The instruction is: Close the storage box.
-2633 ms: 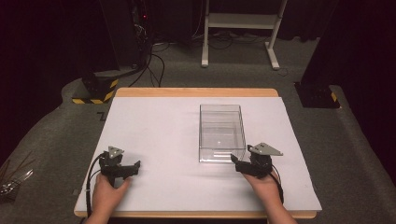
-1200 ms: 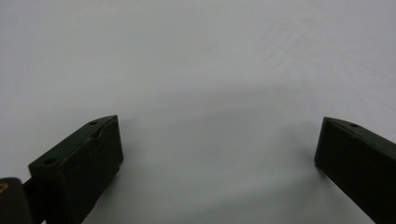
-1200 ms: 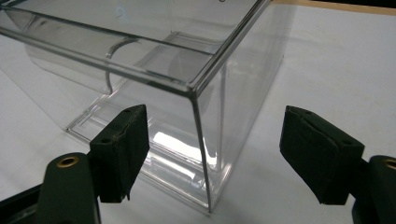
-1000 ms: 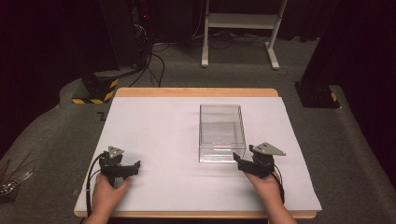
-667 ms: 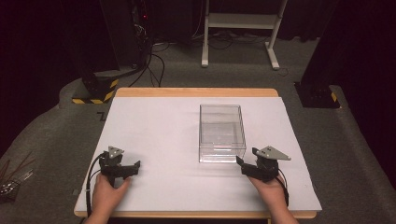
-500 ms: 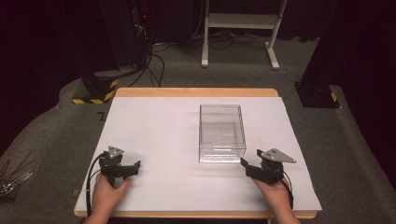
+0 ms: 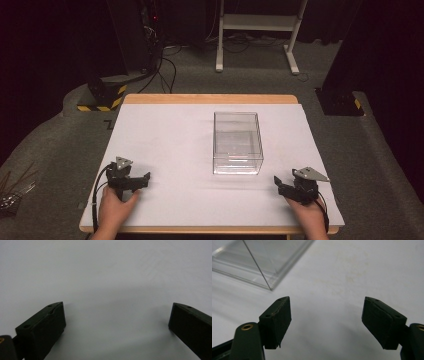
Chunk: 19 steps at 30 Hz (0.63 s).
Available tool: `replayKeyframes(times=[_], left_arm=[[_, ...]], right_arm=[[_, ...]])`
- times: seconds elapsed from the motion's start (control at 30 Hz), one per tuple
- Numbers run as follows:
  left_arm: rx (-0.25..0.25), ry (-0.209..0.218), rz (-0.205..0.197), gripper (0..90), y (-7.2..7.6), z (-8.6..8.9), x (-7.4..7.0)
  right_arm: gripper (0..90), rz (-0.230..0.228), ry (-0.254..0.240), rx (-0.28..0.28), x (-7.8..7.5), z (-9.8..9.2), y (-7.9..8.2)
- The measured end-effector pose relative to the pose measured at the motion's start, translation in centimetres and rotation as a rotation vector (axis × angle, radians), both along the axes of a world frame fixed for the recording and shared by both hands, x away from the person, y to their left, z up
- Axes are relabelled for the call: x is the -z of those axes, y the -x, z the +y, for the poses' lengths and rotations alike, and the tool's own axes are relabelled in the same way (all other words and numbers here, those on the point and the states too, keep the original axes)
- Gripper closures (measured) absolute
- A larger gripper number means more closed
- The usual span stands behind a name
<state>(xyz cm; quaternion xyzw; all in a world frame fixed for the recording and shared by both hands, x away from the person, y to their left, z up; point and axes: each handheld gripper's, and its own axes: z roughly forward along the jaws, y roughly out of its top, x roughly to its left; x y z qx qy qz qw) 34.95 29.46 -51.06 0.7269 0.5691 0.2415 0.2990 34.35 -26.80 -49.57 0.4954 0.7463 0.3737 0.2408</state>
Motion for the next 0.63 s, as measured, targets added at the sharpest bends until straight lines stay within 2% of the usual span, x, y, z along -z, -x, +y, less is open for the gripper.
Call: replayKeyframes(times=[0.03,0.07,0.13,0.2,0.3,0.47,0.63], left_arm=[[-0.001,0.0,-0.001,1.2,0.0,-0.01,0.01],[-0.001,0.0,-0.001,1.2,0.0,-0.01,0.0],[-0.001,-0.001,-0.001,1.2,0.0,-0.01,0.01],[-0.001,-0.001,-0.002,1.3,0.01,-0.01,0.01],[0.0,-0.003,-0.002,1.3,0.01,0.0,0.0],[0.001,-0.003,-0.001,1.3,0.01,0.0,0.0],[-0.001,-0.003,-0.003,1.3,0.02,-0.02,0.0]], right_arm=[[23.8,0.018,0.002,0.007,0.26,-0.21,-0.02],[23.9,0.017,-0.001,0.01,0.28,-0.26,0.0],[24.2,0.0,0.011,0.004,0.22,-0.18,0.12],[24.1,0.012,0.036,0.002,0.42,0.09,0.08],[25.3,-0.008,0.058,0.003,0.44,0.31,0.29],[25.4,0.009,0.03,0.006,0.45,-0.02,0.1],[25.4,0.01,0.033,-0.001,0.47,0.07,0.1]])
